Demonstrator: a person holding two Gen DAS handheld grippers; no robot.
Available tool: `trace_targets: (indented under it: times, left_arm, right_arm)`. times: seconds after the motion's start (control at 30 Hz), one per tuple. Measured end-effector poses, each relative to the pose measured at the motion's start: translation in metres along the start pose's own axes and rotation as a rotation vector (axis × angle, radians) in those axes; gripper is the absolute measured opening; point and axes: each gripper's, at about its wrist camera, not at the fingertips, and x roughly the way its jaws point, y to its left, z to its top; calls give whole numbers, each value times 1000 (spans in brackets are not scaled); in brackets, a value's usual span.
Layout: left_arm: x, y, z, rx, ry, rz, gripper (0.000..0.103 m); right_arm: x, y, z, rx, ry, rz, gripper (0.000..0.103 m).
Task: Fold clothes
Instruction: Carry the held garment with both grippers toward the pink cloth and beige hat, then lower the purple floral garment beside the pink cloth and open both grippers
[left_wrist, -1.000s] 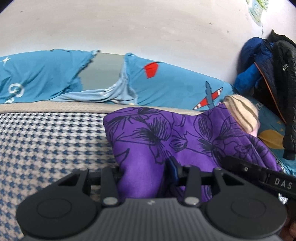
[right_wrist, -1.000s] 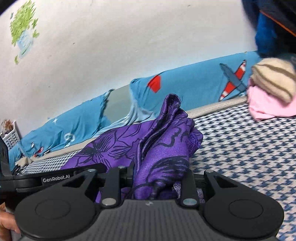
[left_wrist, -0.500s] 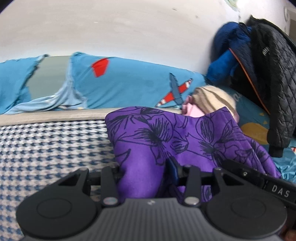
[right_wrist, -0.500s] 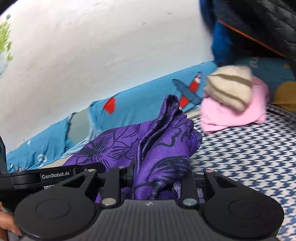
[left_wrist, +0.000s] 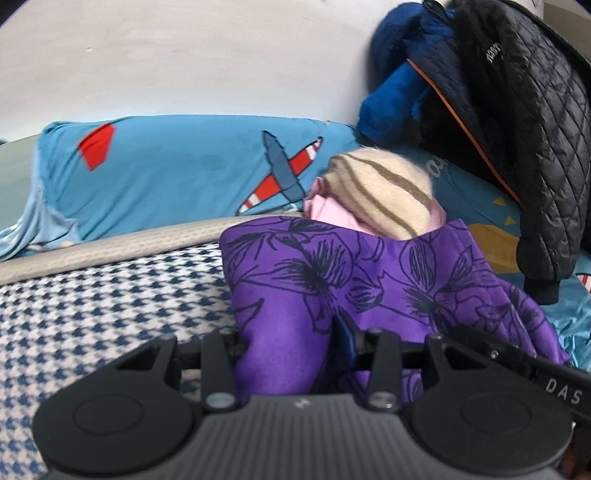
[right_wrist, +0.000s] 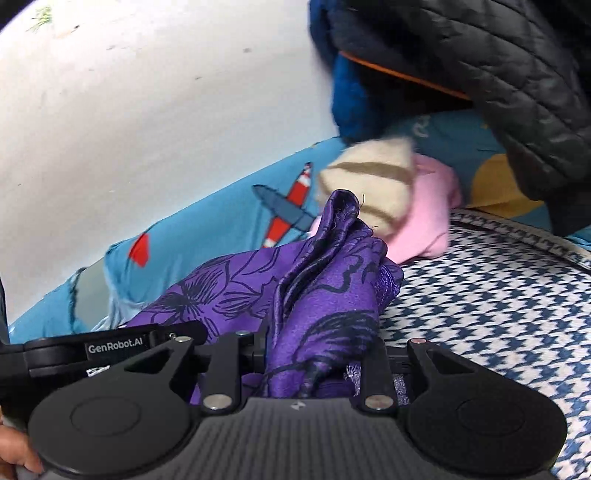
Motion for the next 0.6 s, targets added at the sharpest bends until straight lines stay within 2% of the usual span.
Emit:
trace_targets:
  times: [0.2,0.33,0.43,0.5,0.6]
  left_arm:
    - [32,-20,6,18,17,-15,39]
    - [56,-26,1,24,46,-13,40]
    - [69,-29,-5,34,60,9,49]
    - [68,-27,-5,38,56,16,55]
    - [60,-20,0,36,31,49,67]
  right_arm:
    - [10,-24,2,46,3,-57,27]
    - [23,-42,1,104,62,-139,31]
    - [27,-55,-2,162,107,-203,43]
    - [22,-59,-1,149,90,-230,50]
    - [13,-62,2,119,57,-297,54]
